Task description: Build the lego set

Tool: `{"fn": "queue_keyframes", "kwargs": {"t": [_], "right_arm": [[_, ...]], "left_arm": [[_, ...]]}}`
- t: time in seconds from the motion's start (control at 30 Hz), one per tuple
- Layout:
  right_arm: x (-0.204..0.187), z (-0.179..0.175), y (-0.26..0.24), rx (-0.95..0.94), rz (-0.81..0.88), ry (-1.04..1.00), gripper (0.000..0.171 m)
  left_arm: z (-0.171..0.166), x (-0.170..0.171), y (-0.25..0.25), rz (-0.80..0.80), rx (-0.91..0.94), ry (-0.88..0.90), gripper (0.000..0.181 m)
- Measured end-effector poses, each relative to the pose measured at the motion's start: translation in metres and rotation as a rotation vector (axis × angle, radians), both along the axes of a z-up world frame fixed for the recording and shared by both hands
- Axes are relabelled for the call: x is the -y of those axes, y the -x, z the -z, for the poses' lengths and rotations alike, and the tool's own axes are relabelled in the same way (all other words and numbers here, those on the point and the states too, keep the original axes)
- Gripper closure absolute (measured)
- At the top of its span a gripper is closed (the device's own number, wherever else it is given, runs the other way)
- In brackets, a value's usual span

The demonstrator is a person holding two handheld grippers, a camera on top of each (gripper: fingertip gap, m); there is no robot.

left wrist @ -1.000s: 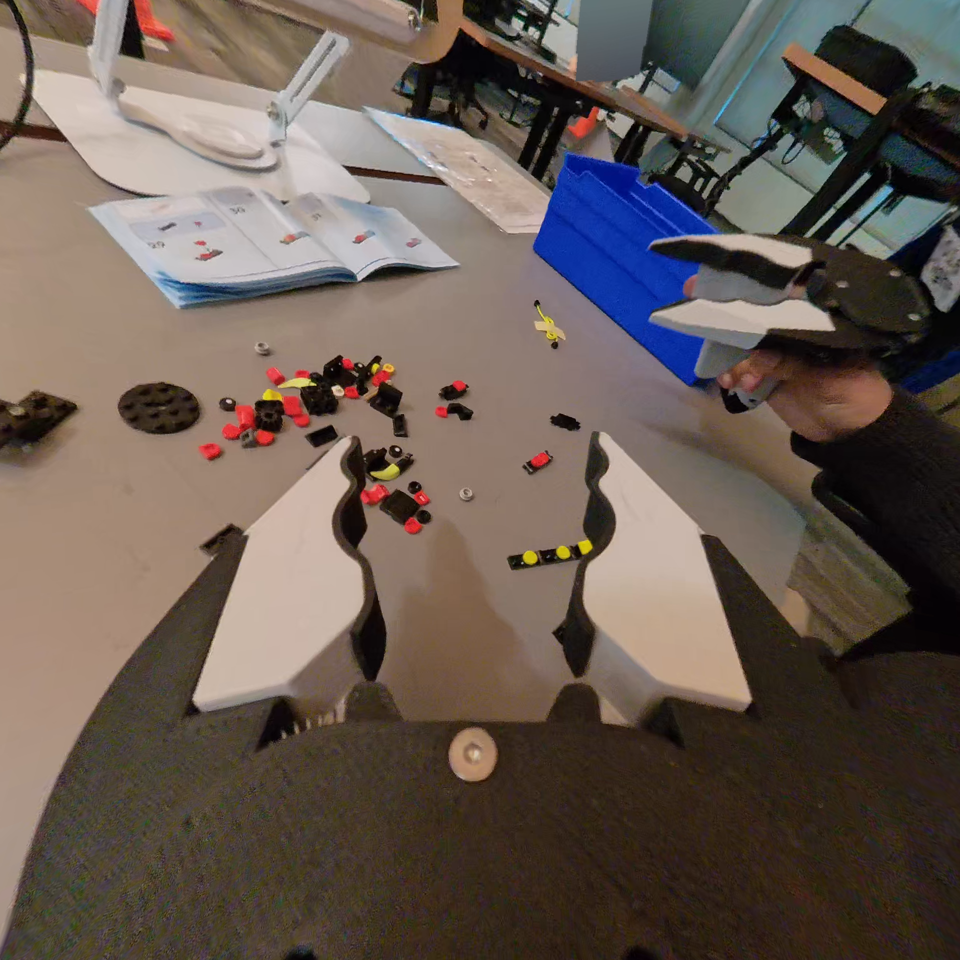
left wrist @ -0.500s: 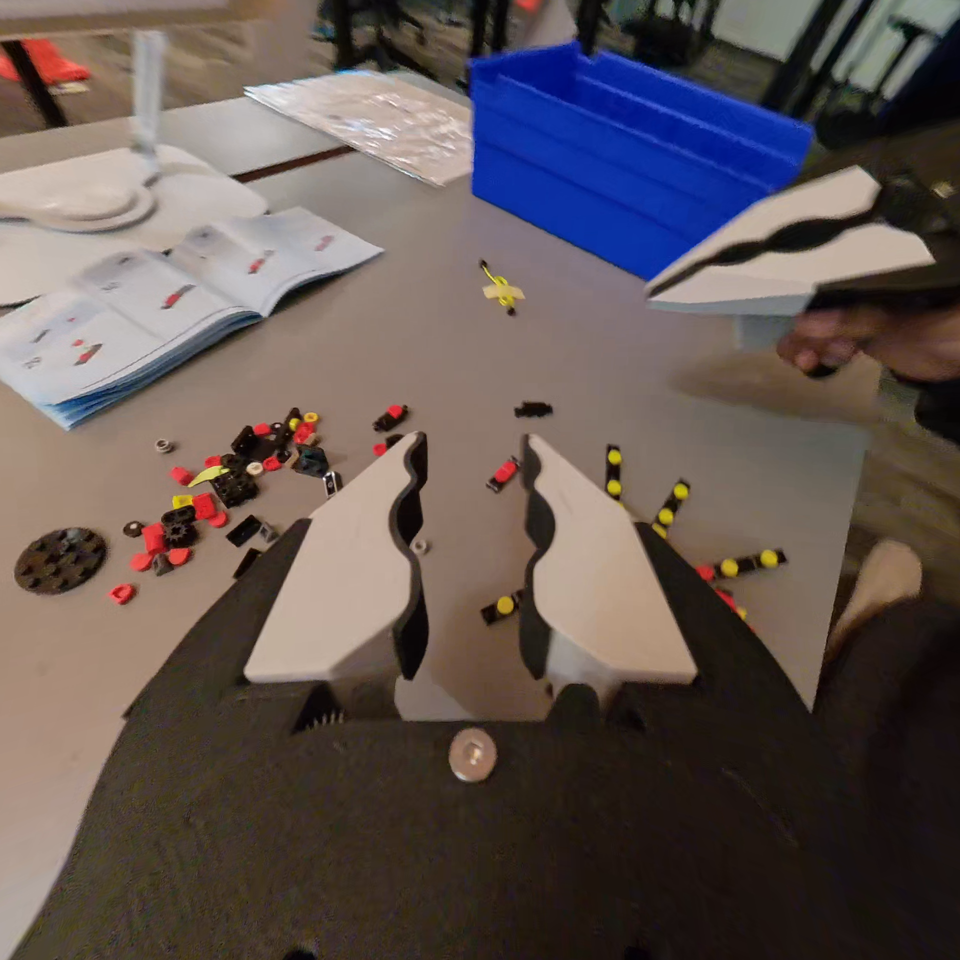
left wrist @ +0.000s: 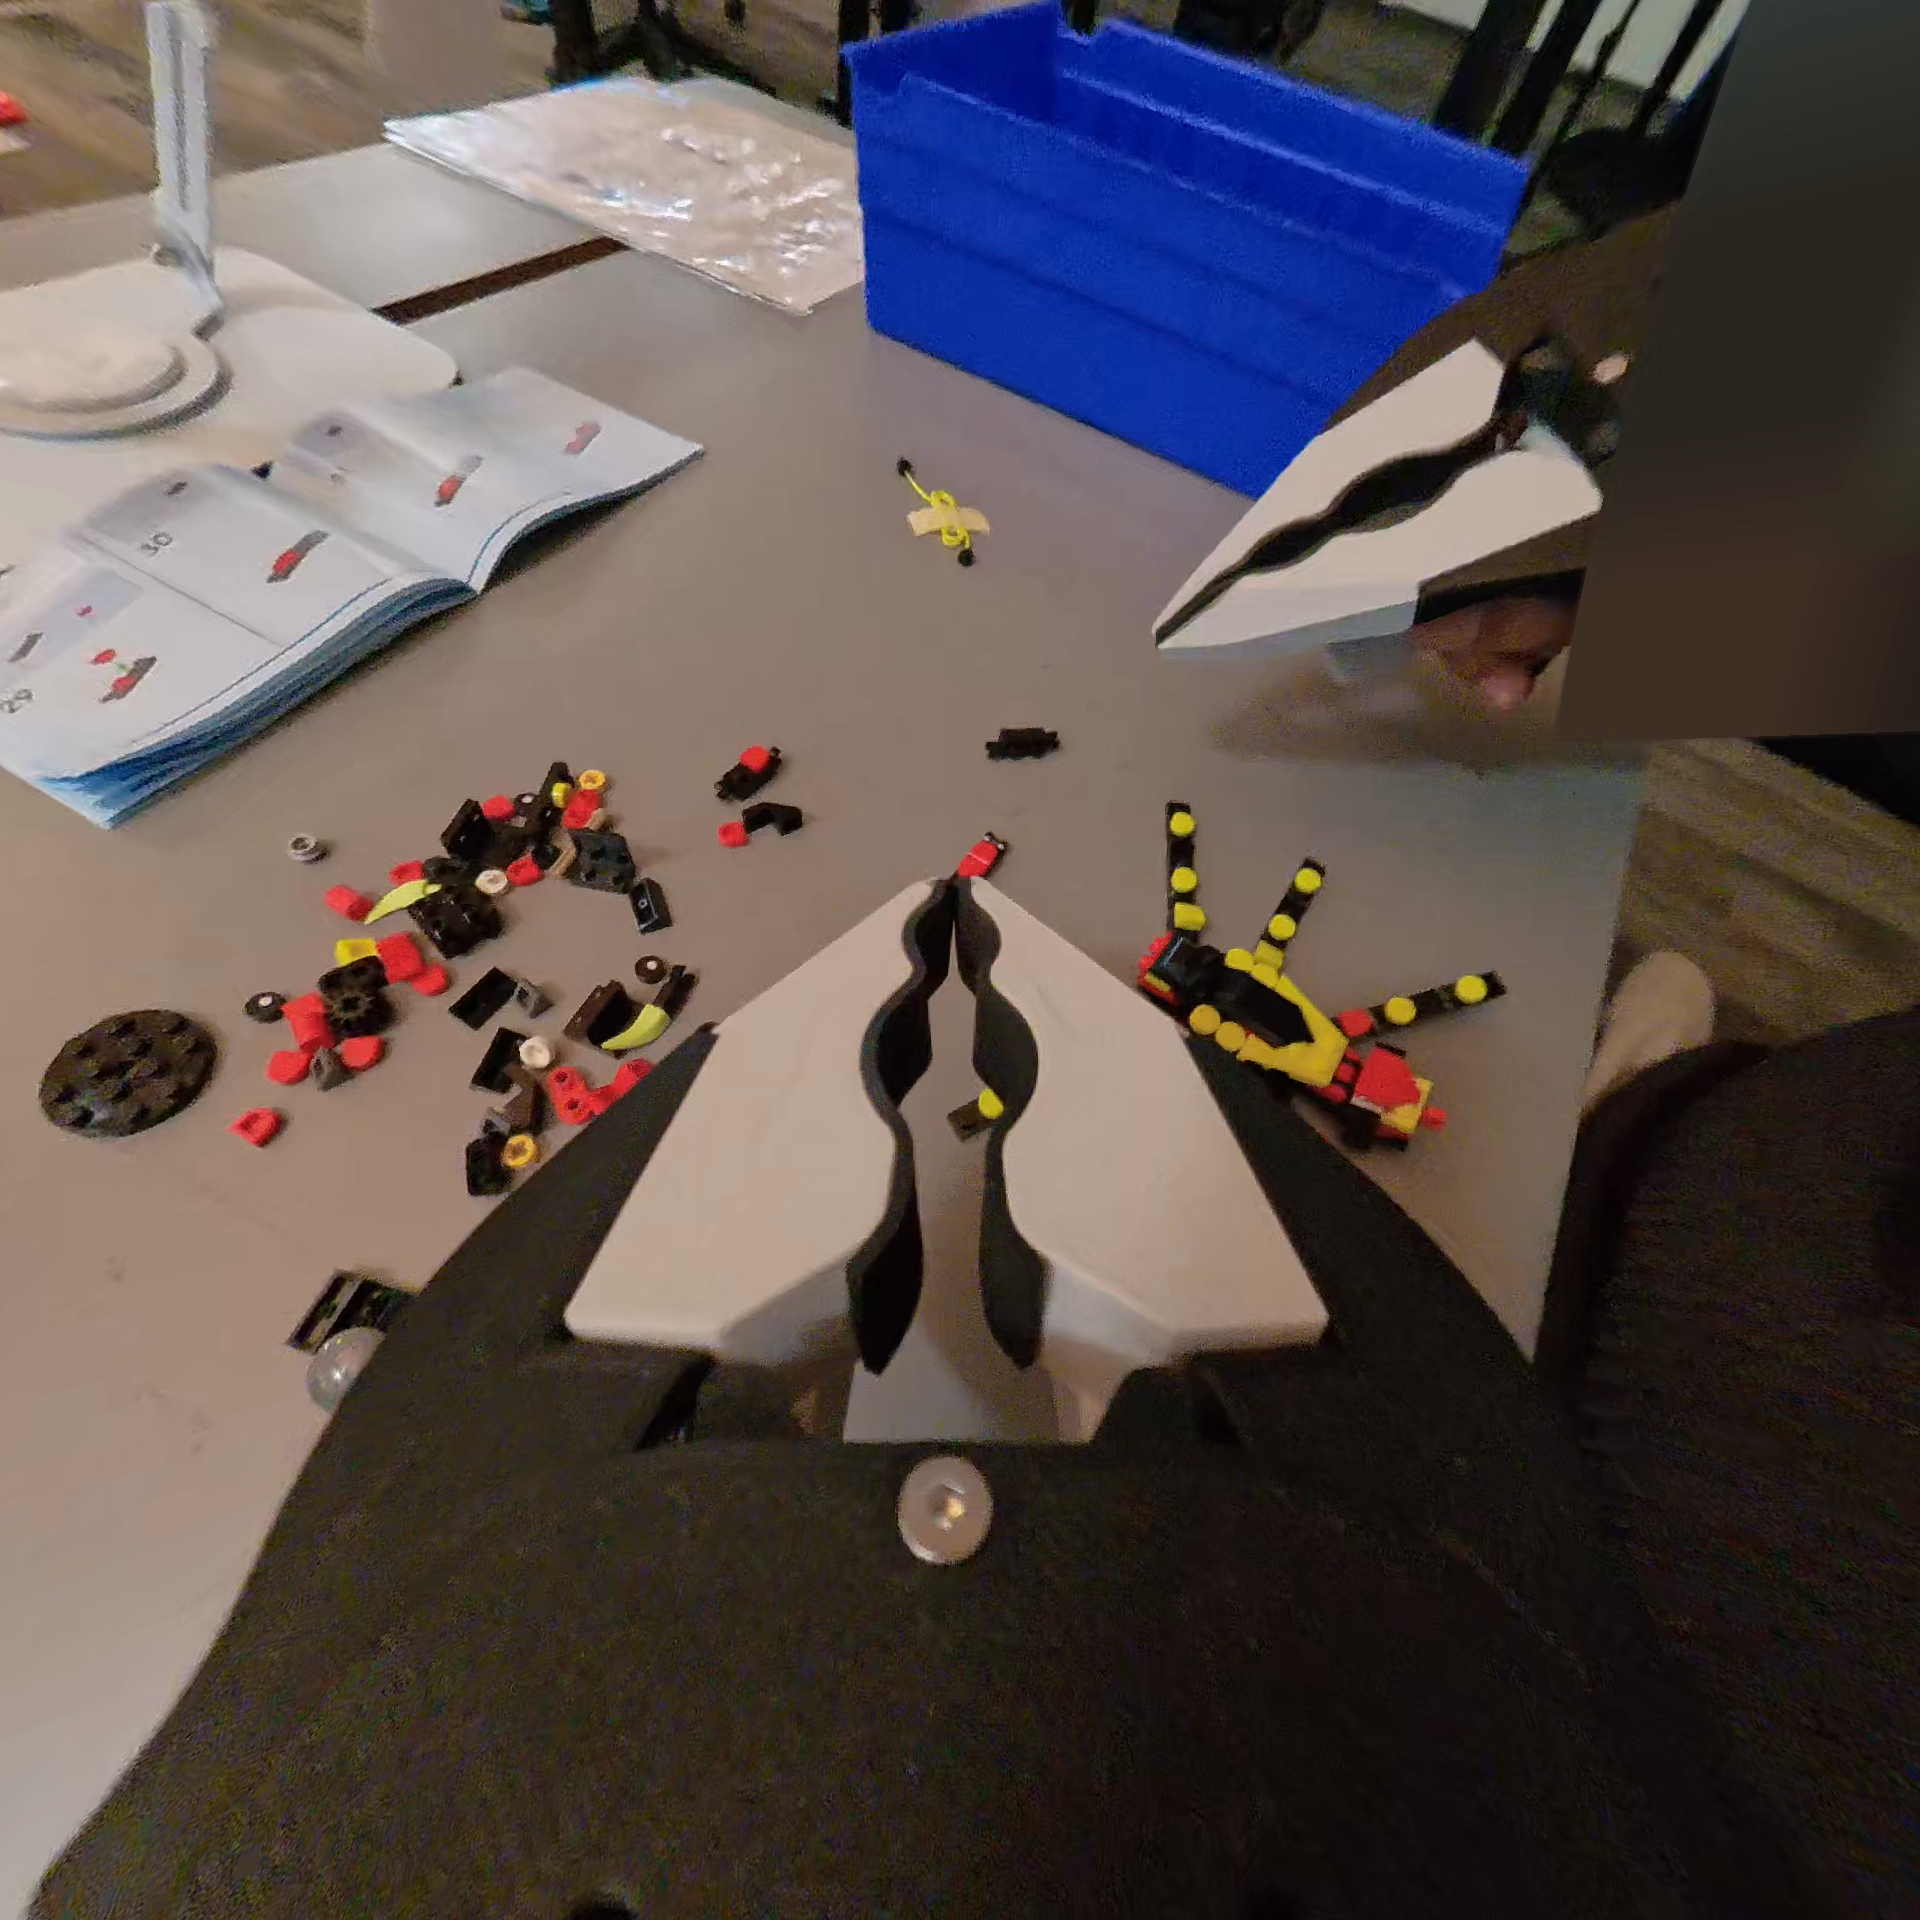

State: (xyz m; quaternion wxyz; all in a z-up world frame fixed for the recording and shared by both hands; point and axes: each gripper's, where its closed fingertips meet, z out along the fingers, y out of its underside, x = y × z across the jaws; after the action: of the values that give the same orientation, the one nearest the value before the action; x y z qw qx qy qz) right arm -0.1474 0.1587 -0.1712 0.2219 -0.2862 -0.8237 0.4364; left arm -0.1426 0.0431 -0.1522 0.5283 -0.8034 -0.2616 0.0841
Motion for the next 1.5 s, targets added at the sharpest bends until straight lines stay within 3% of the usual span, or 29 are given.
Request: {"fn": "queue_keyframes", "kwargs": {"t": [0.33,0.7,0.93,0.97,1.1,1.23,1.5], "right_arm": [[-0.011,0.008,0.012,0.010,0.031,-0.030,0.171],[-0.003,0.012,0.013,0.060,-0.012,-0.024,0.171],[-0.002,0.010,0.020,0.059,-0.018,0.012,0.171],[-0.001,0.009,0.020,0.055,-0.019,0.025,0.171],[-0.002,0.021,0.021,0.062,-0.032,-0.049,0.150],[-0.001,0.028,0.023,0.078,-0.033,-0.070,0.145],[-0.008,0.021,0.028,0.059,0.000,-0.060,0.151]], "left_arm": [[-0.018,0.012,0.008,-0.079,-0.006,-0.101,0.181],[0.003,0.012,0.002,-0.069,0.090,-0.029,0.181],[0.000,0.022,0.009,-0.129,0.100,-0.098,0.181],[-0.001,0.024,0.009,-0.134,0.101,-0.105,0.167],[-0.001,0.026,0.009,-0.150,0.089,-0.094,0.145],[0.006,0.027,0.013,-0.176,0.110,-0.071,0.116],[0.003,0.021,0.009,-0.153,0.126,-0.102,0.124]]}}
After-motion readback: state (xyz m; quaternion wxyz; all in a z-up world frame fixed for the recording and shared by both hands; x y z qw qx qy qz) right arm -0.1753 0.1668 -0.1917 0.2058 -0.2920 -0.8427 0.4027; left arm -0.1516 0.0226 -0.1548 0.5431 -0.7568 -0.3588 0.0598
